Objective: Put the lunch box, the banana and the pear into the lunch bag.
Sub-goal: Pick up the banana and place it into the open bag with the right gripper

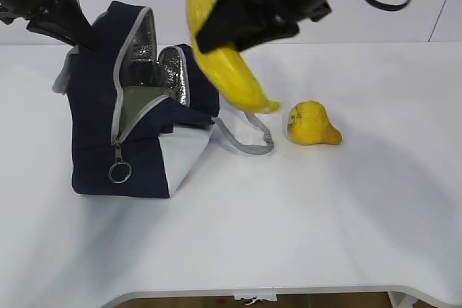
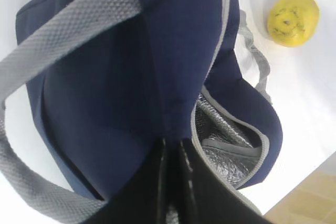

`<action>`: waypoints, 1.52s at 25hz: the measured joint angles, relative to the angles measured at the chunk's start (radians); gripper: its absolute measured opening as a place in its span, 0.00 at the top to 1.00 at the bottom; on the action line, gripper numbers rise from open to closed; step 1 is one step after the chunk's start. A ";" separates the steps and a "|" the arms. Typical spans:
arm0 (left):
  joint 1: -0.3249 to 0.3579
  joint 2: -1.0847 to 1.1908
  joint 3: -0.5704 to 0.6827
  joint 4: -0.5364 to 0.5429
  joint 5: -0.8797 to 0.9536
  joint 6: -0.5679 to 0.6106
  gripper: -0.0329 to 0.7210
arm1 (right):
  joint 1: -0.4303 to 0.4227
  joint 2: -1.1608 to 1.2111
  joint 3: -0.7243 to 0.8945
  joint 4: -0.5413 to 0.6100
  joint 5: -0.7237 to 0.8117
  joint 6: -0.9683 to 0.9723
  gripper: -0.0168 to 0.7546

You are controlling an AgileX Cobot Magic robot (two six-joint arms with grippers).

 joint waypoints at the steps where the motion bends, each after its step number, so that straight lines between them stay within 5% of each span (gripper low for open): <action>1: 0.000 0.000 0.000 0.000 0.000 0.000 0.96 | 0.000 0.023 -0.022 0.069 -0.030 0.000 0.62; 6: 0.000 0.000 0.000 -0.001 0.000 0.000 0.96 | 0.000 0.197 -0.106 0.333 -0.052 0.002 0.62; 15: 0.000 0.000 0.000 -0.004 0.000 0.000 0.96 | 0.000 0.440 -0.223 0.569 -0.036 0.002 0.62; 25: 0.000 0.000 0.000 -0.005 -0.002 0.000 0.96 | 0.000 0.628 -0.494 0.618 -0.014 0.096 0.62; 38: 0.000 -0.001 0.000 -0.014 -0.006 0.000 0.96 | -0.027 0.677 -0.533 0.703 -0.106 0.143 0.62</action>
